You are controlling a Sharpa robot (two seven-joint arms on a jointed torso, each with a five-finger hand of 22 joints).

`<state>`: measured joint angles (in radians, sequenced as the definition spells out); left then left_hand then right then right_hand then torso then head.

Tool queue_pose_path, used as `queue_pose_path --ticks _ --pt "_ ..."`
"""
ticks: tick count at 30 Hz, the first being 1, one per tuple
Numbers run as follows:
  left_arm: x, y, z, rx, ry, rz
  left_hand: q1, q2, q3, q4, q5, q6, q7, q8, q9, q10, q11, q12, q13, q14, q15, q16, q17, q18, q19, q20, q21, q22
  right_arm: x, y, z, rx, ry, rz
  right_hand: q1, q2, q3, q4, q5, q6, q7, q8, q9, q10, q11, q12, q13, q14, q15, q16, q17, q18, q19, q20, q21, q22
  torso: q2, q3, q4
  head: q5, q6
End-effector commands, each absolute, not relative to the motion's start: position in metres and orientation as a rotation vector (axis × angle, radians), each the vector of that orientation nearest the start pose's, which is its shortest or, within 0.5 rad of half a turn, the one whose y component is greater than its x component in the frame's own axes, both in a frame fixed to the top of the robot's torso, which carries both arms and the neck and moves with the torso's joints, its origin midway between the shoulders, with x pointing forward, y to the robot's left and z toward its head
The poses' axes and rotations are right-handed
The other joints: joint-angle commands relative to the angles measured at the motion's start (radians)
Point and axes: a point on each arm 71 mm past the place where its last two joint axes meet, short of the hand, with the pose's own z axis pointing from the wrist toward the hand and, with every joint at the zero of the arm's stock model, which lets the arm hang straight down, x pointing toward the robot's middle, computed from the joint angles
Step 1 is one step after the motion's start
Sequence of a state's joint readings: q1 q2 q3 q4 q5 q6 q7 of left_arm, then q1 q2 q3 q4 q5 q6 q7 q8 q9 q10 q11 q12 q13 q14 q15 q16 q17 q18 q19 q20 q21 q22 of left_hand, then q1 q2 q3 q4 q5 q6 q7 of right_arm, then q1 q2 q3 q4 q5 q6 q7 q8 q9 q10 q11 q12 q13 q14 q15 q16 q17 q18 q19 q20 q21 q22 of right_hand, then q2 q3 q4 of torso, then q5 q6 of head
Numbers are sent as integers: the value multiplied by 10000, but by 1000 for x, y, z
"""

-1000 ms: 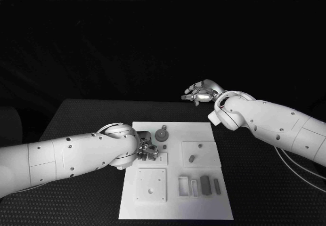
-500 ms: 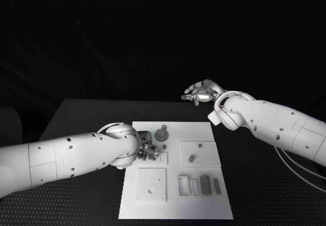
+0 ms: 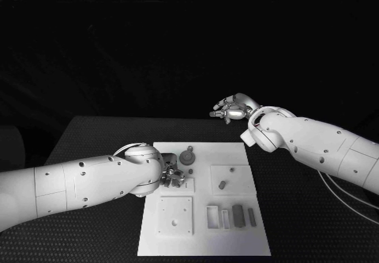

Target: Assemble the parts on the task board

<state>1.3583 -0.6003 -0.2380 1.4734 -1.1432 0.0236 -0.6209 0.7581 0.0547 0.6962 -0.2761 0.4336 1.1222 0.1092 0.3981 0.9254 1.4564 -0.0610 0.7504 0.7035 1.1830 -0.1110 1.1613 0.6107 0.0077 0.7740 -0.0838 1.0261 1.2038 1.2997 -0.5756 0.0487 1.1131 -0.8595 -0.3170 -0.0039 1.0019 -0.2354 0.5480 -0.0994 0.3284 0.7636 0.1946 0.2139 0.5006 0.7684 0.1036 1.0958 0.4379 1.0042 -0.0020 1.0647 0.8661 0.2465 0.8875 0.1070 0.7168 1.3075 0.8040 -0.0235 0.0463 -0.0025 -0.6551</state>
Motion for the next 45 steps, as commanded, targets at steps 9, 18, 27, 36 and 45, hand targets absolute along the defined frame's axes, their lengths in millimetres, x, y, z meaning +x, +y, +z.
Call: queue_pose_path --ticks 9,18,27,36,45 --pt "483 120 -219 767 22623 -2837 -212 151 135 343 -46 1490 -1361 207 162 -153 -599 380 70 20 -108 293 -45 97 140 -1286 50 101 581 -188 -127 4313 15799 9162 -14 84 -39 13 108 -71 173 65 -14 -87 -9 62 -39 -74 -22 81 -32 153 -27 75 -43 190 5 -11 7 -6 15" --pt "482 117 -220 846 22720 -2913 -335 146 113 525 -226 1508 -1384 278 248 -189 -595 576 78 1 -135 434 -92 96 159 -1308 45 163 581 -188 -127 4309 15815 9165 -11 90 -43 5 159 -75 174 69 -20 -92 -7 73 -57 -81 -21 93 -47 153 -28 76 -47 192 -5 -17 16 -8 -3" --pt "482 115 -221 982 22836 -2873 -356 174 113 589 -293 1521 -1395 303 275 -196 -595 646 77 -3 -144 486 -110 97 166 -1318 43 186 581 -188 -128 4306 15826 9169 -15 94 -49 4 188 -77 175 72 -23 -94 -7 81 -69 -85 -20 100 -57 153 -28 78 -49 193 1 -14 8 -6 -12" --pt "483 117 -220 1152 22644 -2744 -149 64 217 567 -310 1501 -1401 320 314 -245 -610 744 46 -34 -157 564 -164 109 174 -1341 45 243 581 -189 -128 4309 15838 9174 -24 96 -56 6 209 -80 177 73 -26 -96 -5 88 -80 -88 -19 107 -66 153 -27 80 -51 193 -1 -19 13 -21 -14" --pt "480 119 -220 1058 22417 -2902 -49 -1 238 625 -332 1485 -1396 318 326 -269 -612 774 13 -51 -159 589 -205 105 185 -1344 42 267 581 -190 -128 4316 15840 9170 -36 102 -64 11 221 -83 178 76 -30 -99 -4 96 -92 -92 -17 115 -76 153 -27 82 -54 194 0 -29 11 -42 4"
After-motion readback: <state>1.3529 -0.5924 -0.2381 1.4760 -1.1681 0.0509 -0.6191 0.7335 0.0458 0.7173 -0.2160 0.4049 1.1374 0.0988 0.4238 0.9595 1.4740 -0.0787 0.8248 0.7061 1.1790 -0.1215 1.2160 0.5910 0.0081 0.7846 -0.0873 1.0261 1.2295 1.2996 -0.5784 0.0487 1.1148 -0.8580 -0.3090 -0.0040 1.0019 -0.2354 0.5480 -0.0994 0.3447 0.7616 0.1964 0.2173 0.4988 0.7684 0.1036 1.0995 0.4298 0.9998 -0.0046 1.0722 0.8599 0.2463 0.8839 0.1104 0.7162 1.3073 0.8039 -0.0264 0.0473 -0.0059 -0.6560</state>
